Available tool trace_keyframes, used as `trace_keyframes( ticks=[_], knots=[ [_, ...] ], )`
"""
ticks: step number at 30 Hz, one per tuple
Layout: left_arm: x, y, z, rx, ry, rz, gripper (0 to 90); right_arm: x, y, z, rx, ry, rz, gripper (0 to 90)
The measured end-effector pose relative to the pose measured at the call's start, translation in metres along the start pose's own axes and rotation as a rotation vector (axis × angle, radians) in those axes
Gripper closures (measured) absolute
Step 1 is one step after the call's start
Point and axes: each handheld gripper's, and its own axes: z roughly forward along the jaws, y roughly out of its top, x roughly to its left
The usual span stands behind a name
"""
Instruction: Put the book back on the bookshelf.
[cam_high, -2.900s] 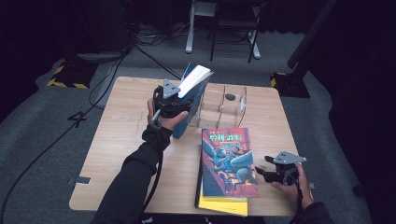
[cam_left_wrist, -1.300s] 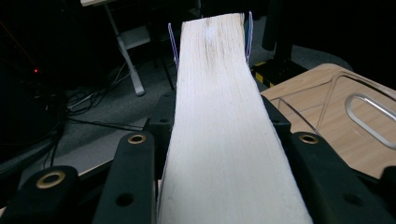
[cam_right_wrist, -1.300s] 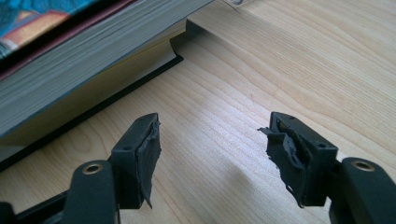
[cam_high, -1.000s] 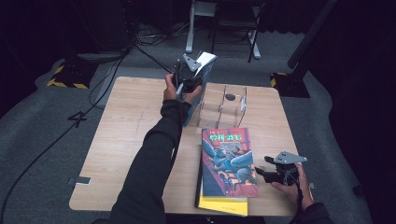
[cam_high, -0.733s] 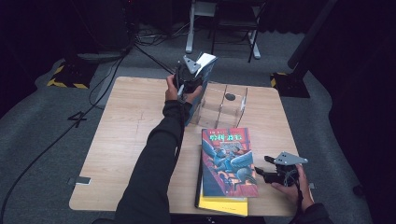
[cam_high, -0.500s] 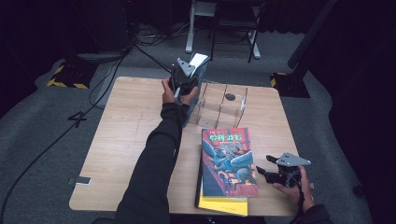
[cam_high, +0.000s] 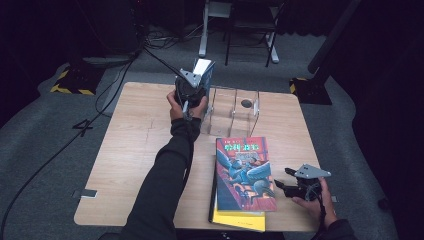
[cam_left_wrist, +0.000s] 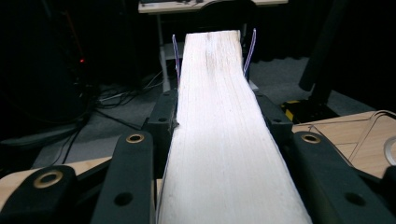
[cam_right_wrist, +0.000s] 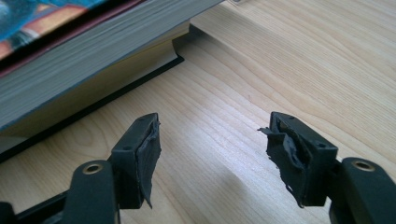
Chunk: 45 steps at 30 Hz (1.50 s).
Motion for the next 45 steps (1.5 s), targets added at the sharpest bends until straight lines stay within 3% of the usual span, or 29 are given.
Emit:
trace_keyframes(
  ticks=[3, 10, 23, 27, 29, 33, 36, 40, 45],
  knots=[
    [0.001, 0.002, 0.0, 0.006, -0.009, -0.013, 57.7, -0.002, 0.0, 0.0, 0.0, -0.002, 0.002, 35.2],
    [0.005, 0.003, -0.003, -0.01, -0.049, 0.007, 51.6, -0.004, -0.001, -0.001, -0.004, -0.002, 0.012, 35.2],
    [0.019, 0.004, -0.026, -0.012, -0.116, 0.057, 40.4, -0.007, 0.003, -0.003, -0.017, -0.002, 0.017, 35.2],
    [0.021, -0.001, -0.038, -0.026, -0.156, 0.089, 37.9, -0.007, 0.006, -0.002, -0.024, -0.001, 0.017, 35.2],
    [0.023, -0.003, -0.045, -0.032, -0.156, 0.117, 37.7, -0.008, 0.007, -0.002, -0.026, 0.001, 0.017, 35.2],
    [0.029, -0.007, -0.061, -0.05, -0.216, 0.113, 36.0, -0.009, 0.008, 0.0, -0.025, 0.001, 0.018, 35.2],
    [0.031, -0.012, -0.072, -0.053, -0.243, 0.141, 35.4, -0.009, 0.009, 0.0, -0.029, 0.003, 0.017, 35.2],
    [0.034, -0.021, -0.083, -0.033, -0.273, 0.187, 35.1, -0.01, 0.011, 0.0, -0.036, 0.005, 0.022, 35.2],
    [0.036, -0.037, -0.094, -0.014, -0.304, 0.197, 33.7, -0.007, 0.016, -0.005, -0.093, -0.022, 0.011, 35.5]
  ],
)
